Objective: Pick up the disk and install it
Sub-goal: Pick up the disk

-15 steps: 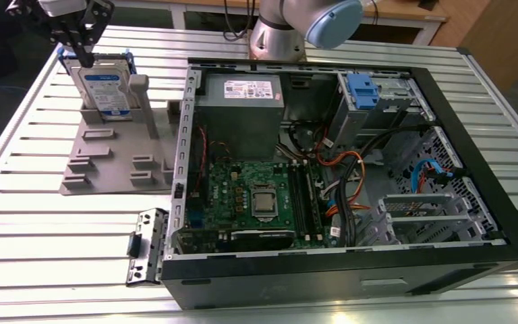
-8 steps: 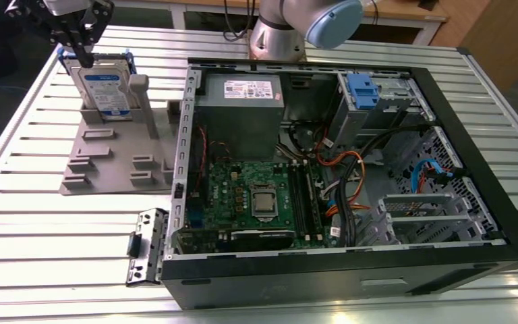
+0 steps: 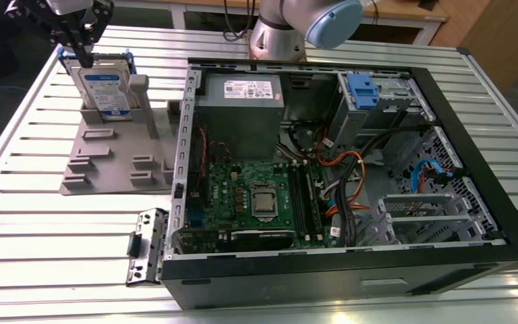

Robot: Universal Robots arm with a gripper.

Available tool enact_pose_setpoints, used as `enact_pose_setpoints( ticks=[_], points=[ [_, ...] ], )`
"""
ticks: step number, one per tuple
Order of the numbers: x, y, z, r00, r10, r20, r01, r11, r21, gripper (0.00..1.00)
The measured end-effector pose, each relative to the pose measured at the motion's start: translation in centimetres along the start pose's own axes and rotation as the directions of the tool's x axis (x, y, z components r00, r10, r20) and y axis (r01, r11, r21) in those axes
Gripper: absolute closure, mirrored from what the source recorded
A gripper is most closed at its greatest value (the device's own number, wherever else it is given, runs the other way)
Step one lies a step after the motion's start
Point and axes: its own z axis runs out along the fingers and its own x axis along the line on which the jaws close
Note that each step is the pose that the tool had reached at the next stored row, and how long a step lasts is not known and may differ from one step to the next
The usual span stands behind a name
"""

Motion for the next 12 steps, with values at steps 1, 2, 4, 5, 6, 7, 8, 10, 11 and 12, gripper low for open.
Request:
enact_pose_setpoints(
  ticks=[1,2,4,5,6,7,8,10,11,12],
  points=[
    [0.0,0.0,0.0,1.0,-0.004,-0.0001,0.004,1.0,0.0,0.9],
    [0.0,0.0,0.0,1.0,-0.009,-0.0002,0.009,1.0,0.0001,0.9],
    [0.0,0.0,0.0,0.9998,-0.018,-0.0005,0.018,0.9998,-0.0001,0.9],
    [0.0,0.0,0.0,0.9997,-0.023,-0.0006,0.023,0.9997,-0.0002,0.9],
    [0.0,0.0,0.0,0.9996,-0.027,-0.0007,0.027,0.9996,-0.0002,0.9],
    [0.0,0.0,0.0,0.9987,-0.05,-0.0012,0.05,0.9987,-0.0003,0.9],
    [0.0,0.0,0.0,0.9985,-0.055,-0.0013,0.055,0.9985,-0.0003,0.9],
    [0.0,0.0,0.0,0.998,-0.064,-0.0016,0.064,0.998,-0.0003,0.9],
    [0.0,0.0,0.0,0.9976,-0.069,-0.0017,0.069,0.9976,-0.0003,0.9],
    [0.0,0.0,0.0,0.9973,-0.074,-0.0019,0.074,0.9973,-0.0003,0.9]
  ],
)
